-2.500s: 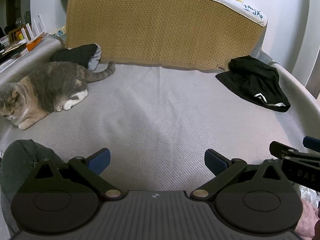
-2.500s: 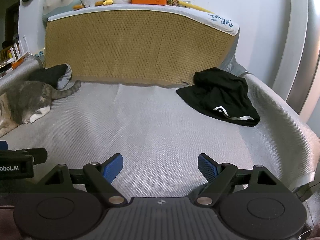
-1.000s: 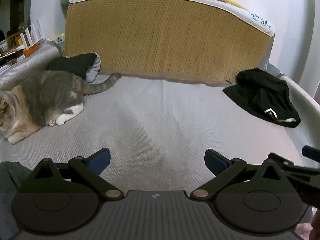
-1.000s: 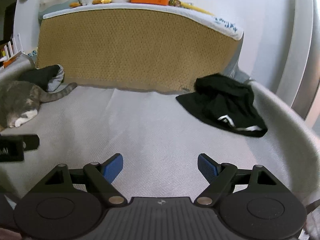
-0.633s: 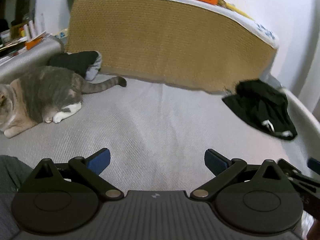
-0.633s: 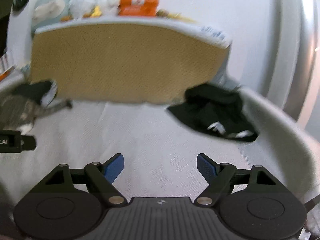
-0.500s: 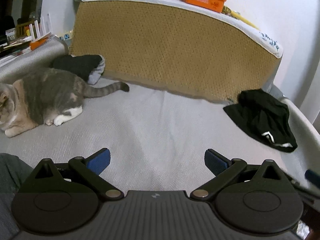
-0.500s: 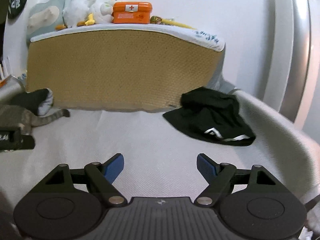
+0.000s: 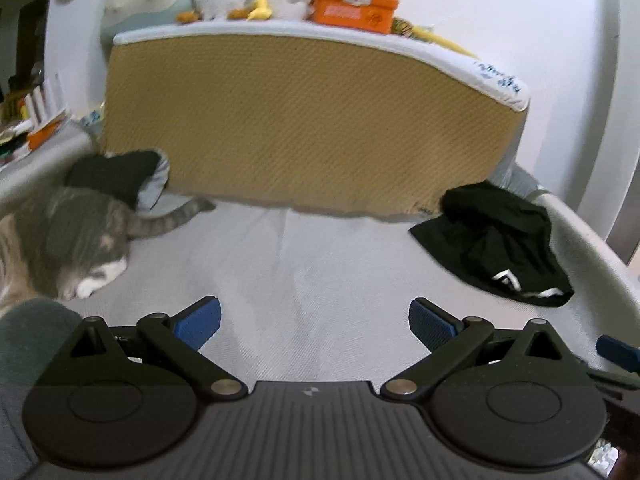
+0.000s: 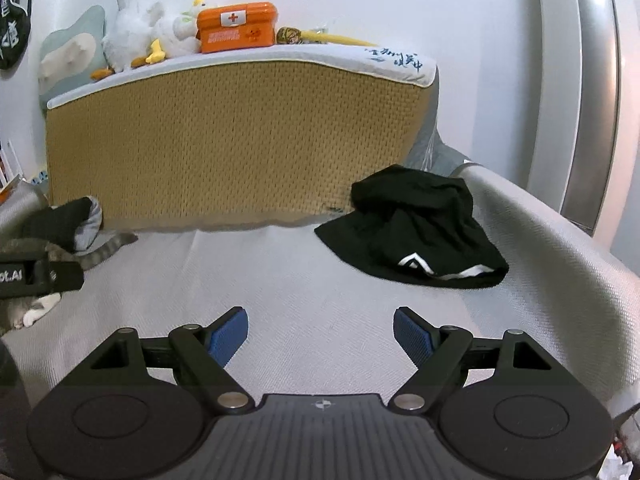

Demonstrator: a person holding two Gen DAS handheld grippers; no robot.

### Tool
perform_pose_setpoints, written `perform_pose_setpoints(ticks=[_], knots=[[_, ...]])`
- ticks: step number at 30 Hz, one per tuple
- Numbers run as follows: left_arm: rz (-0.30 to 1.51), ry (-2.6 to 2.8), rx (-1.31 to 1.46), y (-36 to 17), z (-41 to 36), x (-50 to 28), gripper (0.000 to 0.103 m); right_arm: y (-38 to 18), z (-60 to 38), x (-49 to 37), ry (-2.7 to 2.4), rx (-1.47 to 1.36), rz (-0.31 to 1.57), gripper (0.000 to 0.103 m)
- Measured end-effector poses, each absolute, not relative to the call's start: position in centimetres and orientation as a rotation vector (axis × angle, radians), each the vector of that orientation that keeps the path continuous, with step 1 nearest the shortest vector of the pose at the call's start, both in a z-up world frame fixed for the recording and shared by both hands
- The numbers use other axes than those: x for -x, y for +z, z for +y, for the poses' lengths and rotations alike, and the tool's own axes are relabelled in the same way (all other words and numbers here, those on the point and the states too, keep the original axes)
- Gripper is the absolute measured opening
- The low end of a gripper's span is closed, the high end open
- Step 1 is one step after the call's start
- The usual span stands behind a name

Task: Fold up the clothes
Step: 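Move both open tools toward the black striped garment by the headboard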

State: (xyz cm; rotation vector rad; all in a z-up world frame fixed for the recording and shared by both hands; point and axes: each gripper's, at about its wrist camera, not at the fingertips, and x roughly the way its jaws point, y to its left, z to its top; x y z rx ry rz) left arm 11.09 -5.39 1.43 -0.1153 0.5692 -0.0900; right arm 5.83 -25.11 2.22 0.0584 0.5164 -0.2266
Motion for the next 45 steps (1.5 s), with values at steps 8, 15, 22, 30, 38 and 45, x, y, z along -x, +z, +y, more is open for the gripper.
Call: perform_pose_setpoints(ticks=[8,15,22,30,38,45], knots=[[0.515,-0.164,0.063,2.3,-7.6,-11.7,0.103,2.4,-26.3,-5.5,-0.239,-0.096,0.505,0.083],[0.520,-0.226,0.011,1.2,-7.1,-12.4,0.103,2.1,-24.8,-5.7,-0.274,-0.077,0.502,0.083],[0.533,-0.276,-0.018,0.4,-5.0,-14.2,0.103,1.2,-22.2,-7.3,-0.320,-0.145,0.490,0.083],[0.535,-0.283,0.069,0.6,-1.1,-17.0,0.103,1.2,-18.3,-11.7,-0.333,-0.034,0.536,0.083],[0.533,-0.295,0.100,2.0,0.8,-18.1,0.103,1.5,-15.1,-14.4,-0.354,0.033,0.597,0.083],[0.522,-0.271,0.086,1.6,0.1,-18.6,0.103,1.8,-15.0,-14.8,-0.337,0.034,0.568,0.083]])
